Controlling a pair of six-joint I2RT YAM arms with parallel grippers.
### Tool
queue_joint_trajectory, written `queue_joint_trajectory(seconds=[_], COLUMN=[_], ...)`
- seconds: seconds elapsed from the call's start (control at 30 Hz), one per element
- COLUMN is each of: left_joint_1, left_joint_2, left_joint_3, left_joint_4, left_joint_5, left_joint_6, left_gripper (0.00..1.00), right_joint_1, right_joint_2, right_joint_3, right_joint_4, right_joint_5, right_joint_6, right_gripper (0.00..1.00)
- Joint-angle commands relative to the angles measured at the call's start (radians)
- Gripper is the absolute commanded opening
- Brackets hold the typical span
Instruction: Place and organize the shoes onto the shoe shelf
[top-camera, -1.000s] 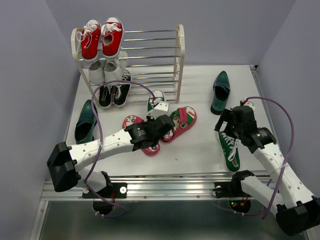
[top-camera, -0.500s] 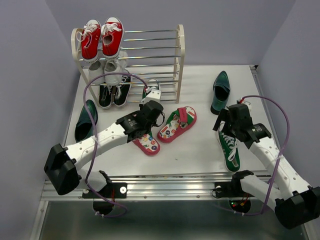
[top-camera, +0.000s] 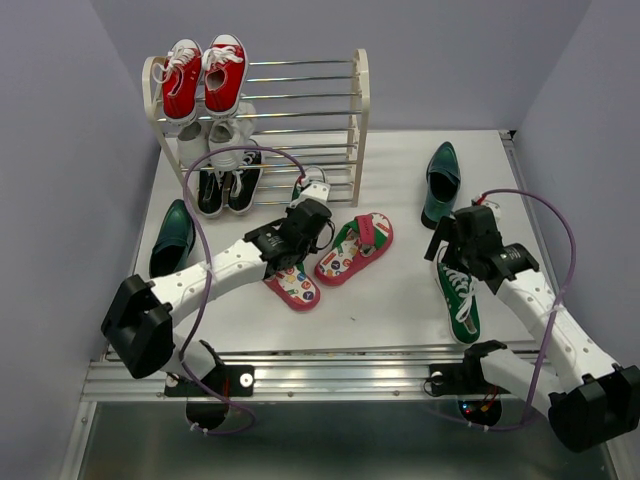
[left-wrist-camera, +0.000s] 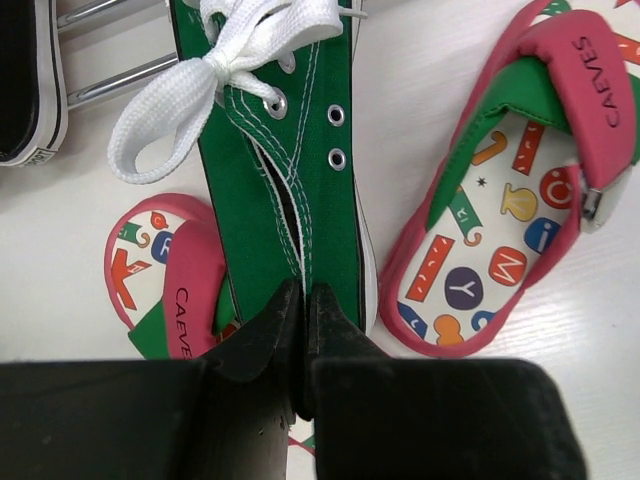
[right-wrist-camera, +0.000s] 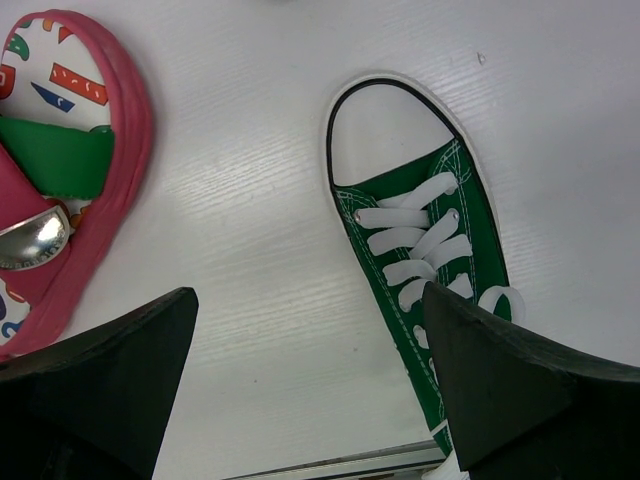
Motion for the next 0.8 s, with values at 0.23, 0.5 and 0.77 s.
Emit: queue_joint_trajectory(seconds=[0.23,0.5,0.77], left_joint_1=[0.093,0.159,0.195], left_joint_2=[0.063,0.163,0.234], left_joint_3=[0.069,0.139,0.207], left_joint_4=[0.274,0.330,0.385], left_joint_5=[-0.048,-0.056,-0.068], left_joint_6=[0.073,0.119,0.182], left_gripper=[0.00,0.00,0.00], right_joint_1=[0.002,0.002,0.002], right_joint_2=[0.028,0.044,0.068], right_joint_3=[0.054,0.054,0.064], right_joint_4=[0.049,0.055,0.058], right_joint_5=[0.029,0.037,0.055], right_joint_6=[-0.022,-0.026,-0.039], right_gripper=[1.00,1.00,1.00])
